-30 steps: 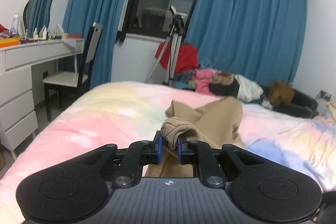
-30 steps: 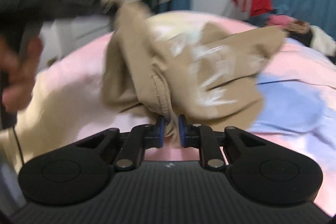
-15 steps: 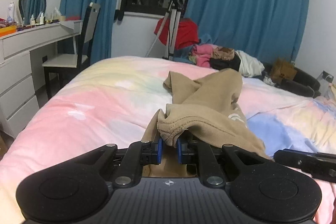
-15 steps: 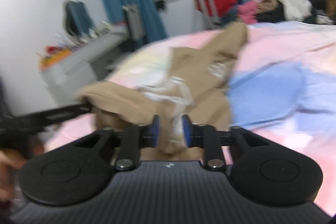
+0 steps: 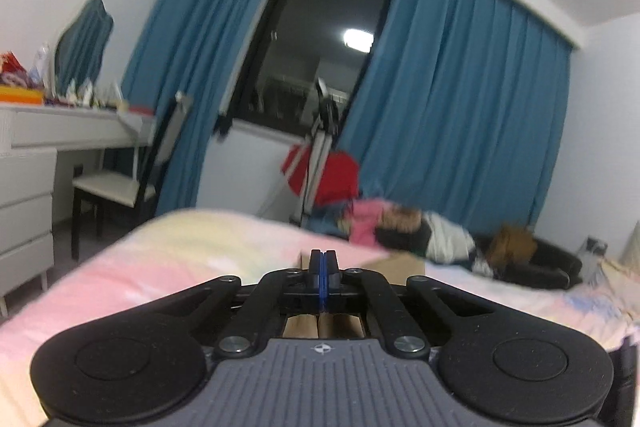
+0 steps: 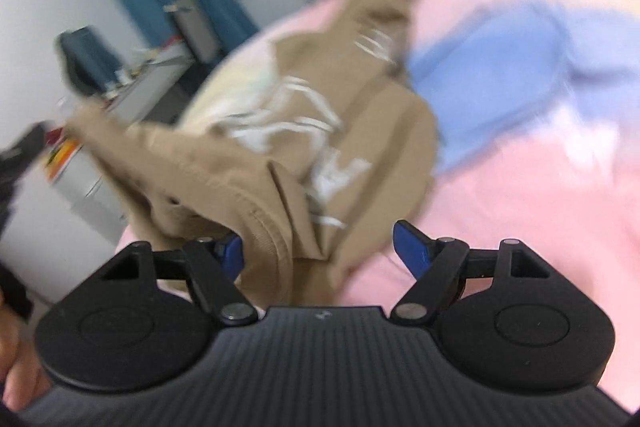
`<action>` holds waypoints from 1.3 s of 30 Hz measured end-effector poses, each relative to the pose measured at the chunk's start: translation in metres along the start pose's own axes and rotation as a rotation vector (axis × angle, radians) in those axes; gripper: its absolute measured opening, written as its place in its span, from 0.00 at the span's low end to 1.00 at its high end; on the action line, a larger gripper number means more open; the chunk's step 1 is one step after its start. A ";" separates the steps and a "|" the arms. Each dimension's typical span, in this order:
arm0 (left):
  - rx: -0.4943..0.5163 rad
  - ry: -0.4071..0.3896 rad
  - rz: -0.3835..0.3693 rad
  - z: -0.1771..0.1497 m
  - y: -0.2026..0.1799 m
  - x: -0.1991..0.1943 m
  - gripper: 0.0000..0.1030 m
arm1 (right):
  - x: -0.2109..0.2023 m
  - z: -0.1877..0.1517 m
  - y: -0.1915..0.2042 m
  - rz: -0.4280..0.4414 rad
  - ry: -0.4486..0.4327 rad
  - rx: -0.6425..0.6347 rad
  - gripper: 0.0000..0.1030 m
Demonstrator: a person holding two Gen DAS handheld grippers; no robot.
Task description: Fold clothes
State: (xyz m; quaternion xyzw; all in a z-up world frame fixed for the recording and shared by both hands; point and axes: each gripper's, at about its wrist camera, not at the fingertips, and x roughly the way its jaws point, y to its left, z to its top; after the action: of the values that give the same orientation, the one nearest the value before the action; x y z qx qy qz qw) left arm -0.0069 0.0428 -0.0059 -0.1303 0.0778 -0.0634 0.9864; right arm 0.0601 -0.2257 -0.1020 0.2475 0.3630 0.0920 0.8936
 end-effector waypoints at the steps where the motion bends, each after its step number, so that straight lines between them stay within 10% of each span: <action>1: -0.001 -0.001 -0.003 0.001 0.000 -0.002 0.00 | 0.003 -0.001 -0.004 -0.022 0.025 0.021 0.75; 8: 0.114 0.122 -0.053 -0.003 -0.009 0.001 0.01 | -0.007 0.002 -0.016 -0.032 0.005 0.094 0.75; 14: 0.481 0.146 -0.243 -0.020 -0.053 -0.024 0.36 | -0.014 0.010 -0.006 0.004 -0.093 0.021 0.75; 18: 0.751 0.168 -0.336 -0.055 -0.083 -0.039 0.37 | -0.017 0.015 -0.007 0.033 -0.101 0.023 0.75; 28: 1.224 0.346 -0.223 -0.160 -0.118 -0.016 0.36 | -0.016 0.017 -0.016 0.061 -0.084 0.085 0.75; 33: 1.265 0.351 -0.103 -0.173 -0.108 -0.006 0.33 | -0.014 0.016 -0.017 0.066 -0.070 0.089 0.75; 39: 1.040 0.285 -0.083 -0.129 -0.104 -0.009 0.11 | -0.014 0.016 -0.018 0.065 -0.074 0.087 0.75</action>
State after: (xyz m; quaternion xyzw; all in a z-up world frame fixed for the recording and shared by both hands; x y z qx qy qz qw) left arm -0.0490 -0.0875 -0.1002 0.3820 0.1639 -0.1496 0.8971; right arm 0.0604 -0.2517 -0.0926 0.3010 0.3249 0.0958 0.8914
